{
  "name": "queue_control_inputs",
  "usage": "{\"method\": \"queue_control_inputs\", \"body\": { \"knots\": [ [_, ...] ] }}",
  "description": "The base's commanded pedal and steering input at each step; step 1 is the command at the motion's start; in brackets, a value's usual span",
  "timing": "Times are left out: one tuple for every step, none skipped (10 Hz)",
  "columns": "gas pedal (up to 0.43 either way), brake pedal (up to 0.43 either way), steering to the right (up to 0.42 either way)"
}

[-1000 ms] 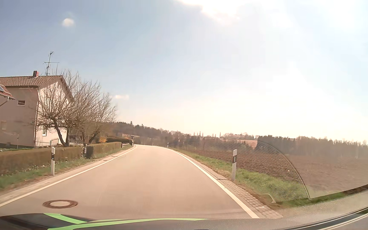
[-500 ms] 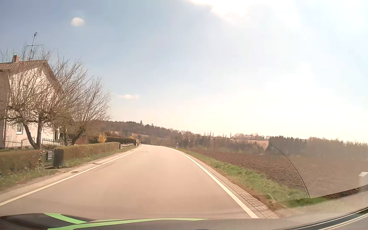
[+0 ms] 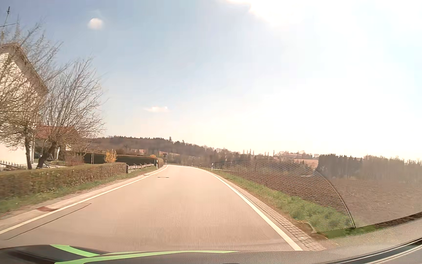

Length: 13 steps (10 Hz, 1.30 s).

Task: Follow the waypoints while adhering to traffic rules and regulations

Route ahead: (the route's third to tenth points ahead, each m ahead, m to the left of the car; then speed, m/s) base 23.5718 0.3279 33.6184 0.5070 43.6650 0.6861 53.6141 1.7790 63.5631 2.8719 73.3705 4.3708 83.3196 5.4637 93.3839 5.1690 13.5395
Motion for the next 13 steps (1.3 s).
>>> {"method": "queue_control_inputs", "body": {
  "knots": [
    [0.169,0.0,-0.018],
    [0.169,0.0,-0.017],
    [0.169,0.0,-0.017],
    [0.169,0.0,-0.017],
    [0.169,0.0,-0.017],
    [0.169,0.0,-0.016],
    [0.169,0.0,-0.015],
    [0.157,0.0,-0.015],
    [0.138,0.0,-0.014],
    [0.13,0.0,-0.011],
    [0.098,0.0,-0.01],
    [0.087,0.0,-0.01],
    [0.087,0.0,-0.01]
  ]
}}
